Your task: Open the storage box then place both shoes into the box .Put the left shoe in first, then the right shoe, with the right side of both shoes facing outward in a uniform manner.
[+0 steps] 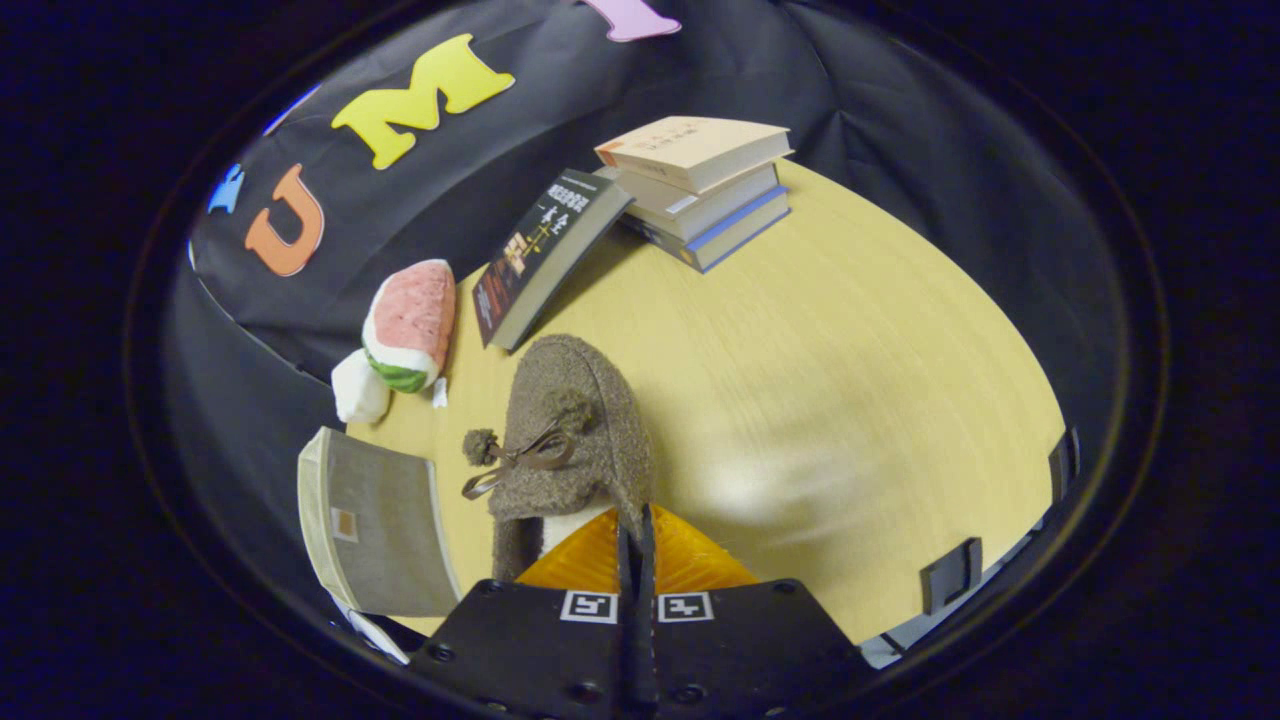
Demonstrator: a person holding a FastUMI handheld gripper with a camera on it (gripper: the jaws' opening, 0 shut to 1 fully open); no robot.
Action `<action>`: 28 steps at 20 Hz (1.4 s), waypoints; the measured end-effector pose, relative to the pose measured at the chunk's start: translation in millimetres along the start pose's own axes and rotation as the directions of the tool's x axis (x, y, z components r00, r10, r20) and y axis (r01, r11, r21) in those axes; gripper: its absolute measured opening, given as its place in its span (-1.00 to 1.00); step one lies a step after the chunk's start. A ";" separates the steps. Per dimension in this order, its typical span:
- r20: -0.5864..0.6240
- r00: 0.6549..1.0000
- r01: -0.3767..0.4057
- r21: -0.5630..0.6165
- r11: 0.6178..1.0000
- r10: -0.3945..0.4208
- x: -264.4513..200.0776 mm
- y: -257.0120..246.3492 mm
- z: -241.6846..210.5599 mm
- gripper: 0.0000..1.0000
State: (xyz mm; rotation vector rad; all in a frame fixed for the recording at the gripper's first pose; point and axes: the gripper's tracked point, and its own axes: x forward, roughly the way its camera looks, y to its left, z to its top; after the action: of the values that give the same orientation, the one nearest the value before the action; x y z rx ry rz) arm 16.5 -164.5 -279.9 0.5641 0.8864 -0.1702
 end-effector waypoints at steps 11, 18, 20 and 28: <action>0.160 0.983 -0.081 -0.028 0.996 0.085 -78.8 221.1 -32.1 -1.00; 0.144 0.986 -0.071 -0.092 0.993 0.084 -58.1 320.6 -74.8 -1.00; 0.135 0.990 -0.031 -0.113 0.993 0.046 -39.5 329.2 -88.1 -0.99; 0.148 0.982 0.145 -0.184 0.972 -0.118 0.9 317.2 -124.1 -1.00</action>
State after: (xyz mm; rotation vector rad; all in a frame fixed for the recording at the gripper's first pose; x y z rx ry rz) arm 48.6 168.8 -217.1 0.3078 0.7977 -0.2371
